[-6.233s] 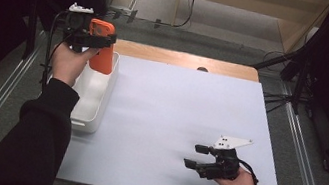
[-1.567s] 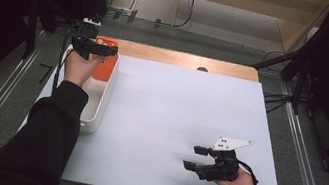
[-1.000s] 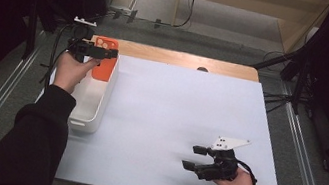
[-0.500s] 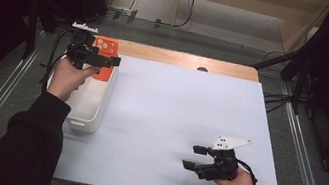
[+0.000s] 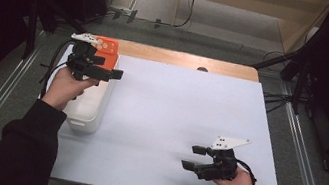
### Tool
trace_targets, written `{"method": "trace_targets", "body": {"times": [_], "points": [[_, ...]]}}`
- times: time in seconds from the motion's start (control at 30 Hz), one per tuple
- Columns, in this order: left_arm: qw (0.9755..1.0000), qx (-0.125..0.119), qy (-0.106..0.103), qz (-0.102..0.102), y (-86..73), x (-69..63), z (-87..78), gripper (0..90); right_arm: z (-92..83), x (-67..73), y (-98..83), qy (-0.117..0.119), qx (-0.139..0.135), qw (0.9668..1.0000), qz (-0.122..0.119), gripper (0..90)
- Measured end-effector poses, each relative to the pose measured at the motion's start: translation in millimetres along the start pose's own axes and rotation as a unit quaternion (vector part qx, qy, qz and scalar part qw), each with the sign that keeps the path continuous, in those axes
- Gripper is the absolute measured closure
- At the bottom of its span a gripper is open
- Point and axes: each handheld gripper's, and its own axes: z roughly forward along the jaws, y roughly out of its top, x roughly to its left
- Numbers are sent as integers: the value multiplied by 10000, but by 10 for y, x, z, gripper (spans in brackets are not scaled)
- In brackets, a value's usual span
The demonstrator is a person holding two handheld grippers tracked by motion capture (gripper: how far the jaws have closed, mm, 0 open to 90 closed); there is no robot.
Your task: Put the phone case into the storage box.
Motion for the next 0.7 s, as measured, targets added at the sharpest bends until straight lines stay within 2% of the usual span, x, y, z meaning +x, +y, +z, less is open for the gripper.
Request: {"method": "trace_targets", "body": {"times": [0.1, 0.27, 0.53, 0.63, 0.7], "points": [[9998, -29, -171, 49, -64, -24, 0, 34, 1, 1, 0, 3, 14, 10000, 6, 269], [9994, -37, -336, 122, -157, -60, -7, 34, 2, 0, -2, -13, 8, 10000, -6, 269], [9982, 114, -462, 367, -267, -191, -10, 35, 9, 3, -1, 5, 20, 10000, -22, 268], [9975, 81, -563, 420, -343, -223, -10, 35, 8, 4, -1, 9, 24, 10000, -20, 269], [9972, 105, -553, 483, -383, -245, -7, 35, 8, 3, -3, 1, 28, 10000, -38, 269]]}}
